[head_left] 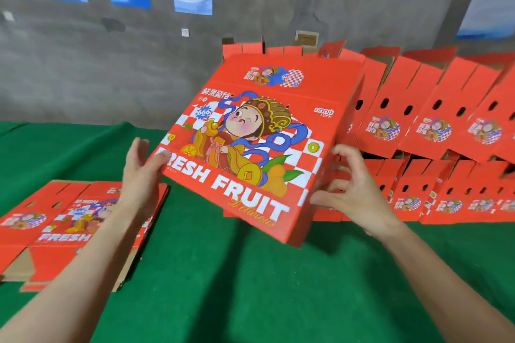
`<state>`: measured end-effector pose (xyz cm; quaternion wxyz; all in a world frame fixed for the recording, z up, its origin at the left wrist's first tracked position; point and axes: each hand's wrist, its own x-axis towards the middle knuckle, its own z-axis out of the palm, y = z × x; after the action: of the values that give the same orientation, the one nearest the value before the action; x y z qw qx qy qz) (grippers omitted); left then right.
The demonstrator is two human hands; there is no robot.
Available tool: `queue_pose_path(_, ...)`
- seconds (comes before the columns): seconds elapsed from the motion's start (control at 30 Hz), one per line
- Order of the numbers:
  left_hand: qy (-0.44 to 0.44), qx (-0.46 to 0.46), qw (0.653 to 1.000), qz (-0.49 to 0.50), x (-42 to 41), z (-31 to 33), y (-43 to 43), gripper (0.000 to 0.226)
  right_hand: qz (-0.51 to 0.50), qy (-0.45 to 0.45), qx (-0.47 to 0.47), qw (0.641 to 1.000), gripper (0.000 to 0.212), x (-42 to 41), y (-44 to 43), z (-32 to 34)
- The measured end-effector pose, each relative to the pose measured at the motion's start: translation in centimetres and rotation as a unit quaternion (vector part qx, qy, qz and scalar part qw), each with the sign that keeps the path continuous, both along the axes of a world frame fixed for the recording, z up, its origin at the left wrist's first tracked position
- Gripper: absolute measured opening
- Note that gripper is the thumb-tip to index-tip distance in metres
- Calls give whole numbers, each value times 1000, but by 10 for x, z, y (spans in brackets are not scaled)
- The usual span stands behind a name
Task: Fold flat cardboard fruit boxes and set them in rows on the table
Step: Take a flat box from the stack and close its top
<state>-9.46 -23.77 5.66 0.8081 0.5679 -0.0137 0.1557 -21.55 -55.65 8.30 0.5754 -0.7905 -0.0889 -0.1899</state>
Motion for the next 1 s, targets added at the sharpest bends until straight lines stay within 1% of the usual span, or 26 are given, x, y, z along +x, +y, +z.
queue_pose_path(0.03,32,29,998,36,2,-1,-5,79,-27,-20,-38,999,76,2,8,2)
queue_pose_path(0.07,65,54,995,49,2,-3,-11,87,-55,-48,-80,994,73,6,16,5)
queue_pose_path(0.1,89,68,993,38,1,-5,-19,89,-83,-79,-124,986,70,13,26,6)
queue_pose_path(0.17,98,67,993,-21,-4,-13,-39,80,-127,-130,-206,961,66,32,42,8)
queue_pose_path(0.23,72,65,992,-76,-10,-21,-59,66,-152,-143,-253,945,64,53,53,11)
queue_pose_path(0.3,19,82,990,-114,-14,-23,-74,50,-161,-137,-266,941,62,73,58,15)
queue_pose_path(0.37,-36,117,982,-141,-8,-18,-87,35,-168,-124,-274,939,60,93,61,19)
queue_pose_path(0.4,-60,143,976,-151,-3,-14,-92,35,-173,-115,-278,938,60,103,61,20)
queue_pose_path(0.47,-91,205,961,-161,12,-3,-103,42,-185,-87,-282,937,59,123,60,23)
queue_pose_path(0.53,-97,254,950,-155,32,7,-114,45,-195,-63,-282,937,58,143,58,26)
queue_pose_path(0.57,-95,263,948,-152,44,11,-119,45,-203,-58,-283,936,57,152,56,28)
queue_pose_path(0.7,-90,268,947,-154,85,23,-142,45,-250,-50,-290,923,58,189,36,40)
queue_pose_path(0.77,-97,276,944,-152,101,24,-154,48,-277,-38,-295,914,58,206,21,45)
queue_pose_path(0.83,-90,297,935,-173,116,24,-167,53,-294,-23,-293,909,59,222,9,46)
queue_pose_path(0.9,-84,308,926,-201,130,21,-179,57,-308,-15,-300,903,63,238,4,44)
queue_pose_path(1.0,-60,307,928,-201,150,13,-187,61,-307,1,-322,895,70,256,4,33)
